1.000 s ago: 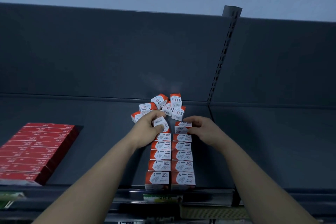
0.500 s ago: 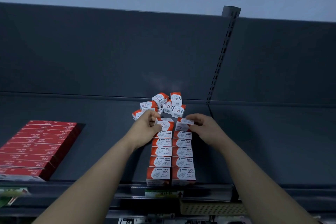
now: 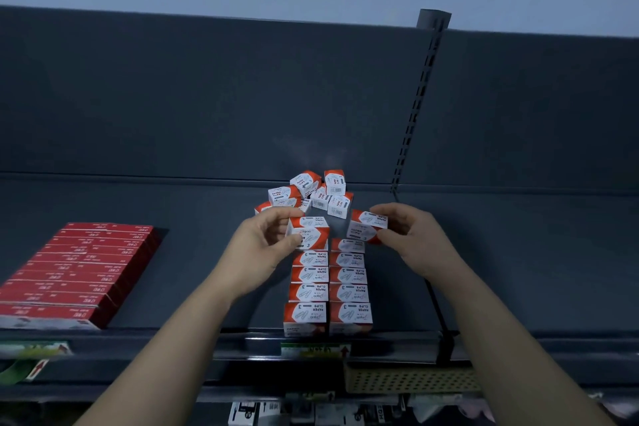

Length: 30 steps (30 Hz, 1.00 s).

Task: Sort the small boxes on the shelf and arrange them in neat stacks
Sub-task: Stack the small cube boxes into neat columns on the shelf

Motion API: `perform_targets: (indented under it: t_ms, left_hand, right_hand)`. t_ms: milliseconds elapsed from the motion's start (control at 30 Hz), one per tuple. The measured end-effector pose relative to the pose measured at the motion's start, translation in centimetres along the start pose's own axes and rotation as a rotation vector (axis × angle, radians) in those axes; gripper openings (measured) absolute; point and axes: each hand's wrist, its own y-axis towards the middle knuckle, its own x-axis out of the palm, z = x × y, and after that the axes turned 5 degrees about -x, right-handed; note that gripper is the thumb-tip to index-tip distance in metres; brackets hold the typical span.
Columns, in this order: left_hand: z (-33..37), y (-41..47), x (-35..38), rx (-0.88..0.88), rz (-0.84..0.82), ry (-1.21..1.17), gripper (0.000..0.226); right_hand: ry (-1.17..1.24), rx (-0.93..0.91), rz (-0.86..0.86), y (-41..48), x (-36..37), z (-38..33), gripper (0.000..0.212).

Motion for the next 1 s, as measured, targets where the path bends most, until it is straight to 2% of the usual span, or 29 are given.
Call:
perform_targets:
  t_ms: [133,300,1000]
  left_hand:
    - [-0.4,-2.0,-0.8,0.013,-0.064,-0.045,0.028]
    - [-1.8,-4.1,-0.7,0.022,-0.148,-0.053,0.033]
    - [-3.1,-5.6,-0.1,0.024,-0.138,0.063,0.039]
  right_hand:
    - [0.009,0.025,0.087,-0.8,-0.4,1.1,0.026]
    - [-0.015,0.068,0.108,-1.4,0.0,2.1,0.026]
    - [-0.026,0.062,0.159,-3.4,0.7,1.1,0.028]
